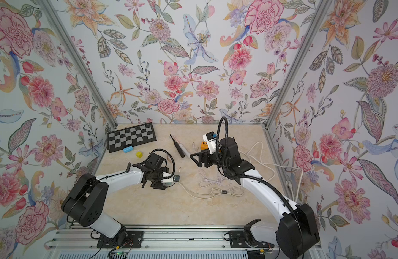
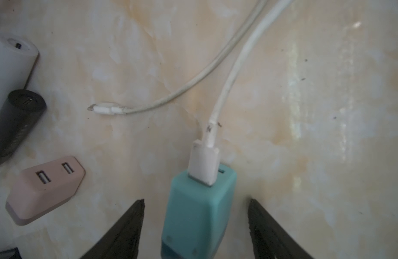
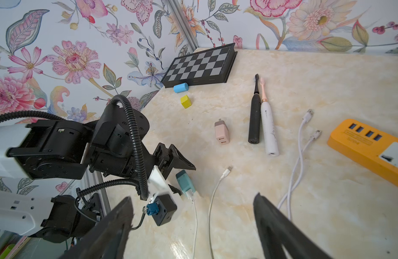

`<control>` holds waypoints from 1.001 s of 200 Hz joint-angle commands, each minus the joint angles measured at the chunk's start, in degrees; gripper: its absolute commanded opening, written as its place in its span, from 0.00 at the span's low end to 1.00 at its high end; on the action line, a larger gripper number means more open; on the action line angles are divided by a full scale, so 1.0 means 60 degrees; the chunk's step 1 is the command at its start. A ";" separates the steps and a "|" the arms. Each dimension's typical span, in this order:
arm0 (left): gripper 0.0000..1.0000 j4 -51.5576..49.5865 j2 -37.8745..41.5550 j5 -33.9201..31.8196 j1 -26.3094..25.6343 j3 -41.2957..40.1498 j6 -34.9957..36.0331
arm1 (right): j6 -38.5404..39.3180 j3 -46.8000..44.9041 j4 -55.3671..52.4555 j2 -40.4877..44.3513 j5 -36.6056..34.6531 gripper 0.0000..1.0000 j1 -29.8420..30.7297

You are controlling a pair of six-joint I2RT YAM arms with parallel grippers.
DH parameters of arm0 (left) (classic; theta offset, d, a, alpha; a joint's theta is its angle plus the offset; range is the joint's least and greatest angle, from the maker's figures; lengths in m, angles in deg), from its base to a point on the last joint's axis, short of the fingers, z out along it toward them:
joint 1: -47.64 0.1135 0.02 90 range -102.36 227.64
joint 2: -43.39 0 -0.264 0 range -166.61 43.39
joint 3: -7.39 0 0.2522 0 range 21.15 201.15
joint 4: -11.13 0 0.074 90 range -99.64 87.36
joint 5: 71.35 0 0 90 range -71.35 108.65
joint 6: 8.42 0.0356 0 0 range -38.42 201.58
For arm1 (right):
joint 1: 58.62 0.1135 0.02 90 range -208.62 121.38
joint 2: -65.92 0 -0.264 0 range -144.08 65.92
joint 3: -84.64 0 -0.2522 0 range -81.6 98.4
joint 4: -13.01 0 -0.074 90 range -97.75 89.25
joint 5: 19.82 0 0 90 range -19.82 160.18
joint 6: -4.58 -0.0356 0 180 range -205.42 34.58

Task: Charge the electric toothbrush
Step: Place the plug at the center of the board, then pick up the charging cable from the center of the board.

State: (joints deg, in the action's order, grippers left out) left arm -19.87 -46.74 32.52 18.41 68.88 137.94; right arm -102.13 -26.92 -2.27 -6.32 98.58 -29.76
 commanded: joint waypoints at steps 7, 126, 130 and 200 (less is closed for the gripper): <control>0.84 0.1108 0.1865 0.0549 0.0068 -0.0212 -0.1525 | 0.0178 0.0180 -0.0146 0.0023 -0.0090 0.88 -0.0092; 0.88 0.1391 0.0916 -0.2328 -0.0716 0.1553 -1.4778 | -0.0753 0.0251 -0.0157 -0.0786 0.0062 0.86 -0.0106; 0.86 0.1402 0.0800 -0.2451 -0.0722 0.1553 -1.4949 | -0.0753 0.0227 -0.0157 -0.0763 0.0025 0.86 -0.0108; 0.40 0.1211 -0.1664 -0.3215 -0.1426 0.2647 -1.5596 | -0.0783 0.0061 -0.0283 -0.0655 -0.0204 0.87 -0.0138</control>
State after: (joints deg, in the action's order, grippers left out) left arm -11.43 -52.51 16.04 11.17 81.55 48.72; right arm -106.09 -26.14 -3.13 -11.31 98.10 -30.29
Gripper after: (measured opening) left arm 0.435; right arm 0.866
